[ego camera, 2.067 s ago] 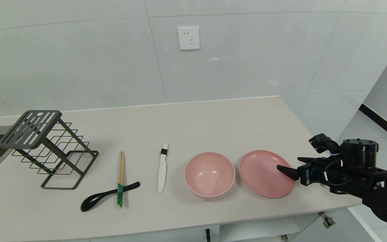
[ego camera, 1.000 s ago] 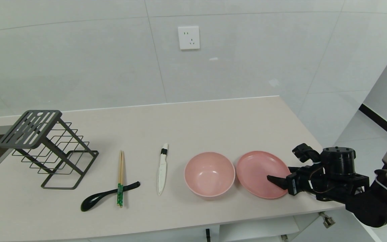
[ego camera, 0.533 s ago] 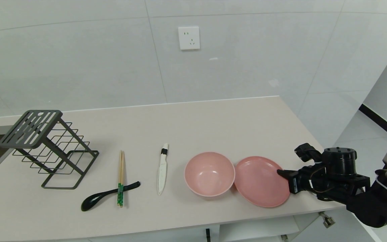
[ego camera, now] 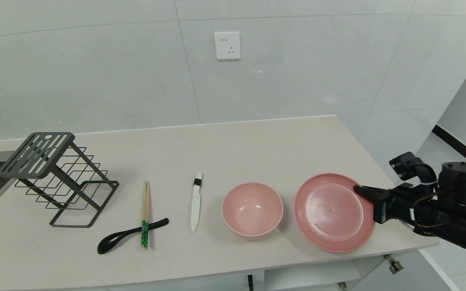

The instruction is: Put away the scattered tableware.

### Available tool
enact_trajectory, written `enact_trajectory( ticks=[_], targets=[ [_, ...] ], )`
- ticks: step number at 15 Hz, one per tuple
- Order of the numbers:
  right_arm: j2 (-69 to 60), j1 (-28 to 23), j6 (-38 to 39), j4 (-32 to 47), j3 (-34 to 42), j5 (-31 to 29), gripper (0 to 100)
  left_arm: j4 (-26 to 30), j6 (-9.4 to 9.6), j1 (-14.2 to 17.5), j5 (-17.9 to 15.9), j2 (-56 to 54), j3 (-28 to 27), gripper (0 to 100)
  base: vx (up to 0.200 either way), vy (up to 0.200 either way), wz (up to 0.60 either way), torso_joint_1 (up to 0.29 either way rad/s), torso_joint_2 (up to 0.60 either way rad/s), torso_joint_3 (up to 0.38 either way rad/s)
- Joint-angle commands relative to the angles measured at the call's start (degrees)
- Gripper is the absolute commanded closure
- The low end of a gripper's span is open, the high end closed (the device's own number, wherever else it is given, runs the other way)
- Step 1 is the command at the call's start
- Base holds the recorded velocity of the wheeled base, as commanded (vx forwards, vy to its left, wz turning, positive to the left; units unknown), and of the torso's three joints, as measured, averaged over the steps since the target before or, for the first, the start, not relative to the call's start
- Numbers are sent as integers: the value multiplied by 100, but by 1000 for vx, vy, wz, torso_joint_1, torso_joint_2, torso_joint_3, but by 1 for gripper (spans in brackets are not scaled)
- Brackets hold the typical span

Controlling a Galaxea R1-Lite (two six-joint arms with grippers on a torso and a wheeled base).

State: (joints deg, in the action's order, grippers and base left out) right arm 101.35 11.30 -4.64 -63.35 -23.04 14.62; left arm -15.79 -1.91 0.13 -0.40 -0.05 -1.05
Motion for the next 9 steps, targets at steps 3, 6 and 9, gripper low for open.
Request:
enact_trajectory(
  ticks=[3, 6, 9],
  targets=[
    [-1364, -31, 7, -54, 625, 6, 100, 1324, 323, -31, -1375, 1262, -1864, 0, 0, 0, 0, 0, 0, 0],
    [-1865, -67, 25, -168, 880, 6, 100, 1043, 402, -172, -2553, 3151, -2541, 0, 0, 0, 0, 0, 0, 0],
    [-2225, -568, 7, -371, 1372, 15, 100, -56, 701, -444, -2878, 5032, -2558, 0, 0, 0, 0, 0, 0, 0]
  ],
)
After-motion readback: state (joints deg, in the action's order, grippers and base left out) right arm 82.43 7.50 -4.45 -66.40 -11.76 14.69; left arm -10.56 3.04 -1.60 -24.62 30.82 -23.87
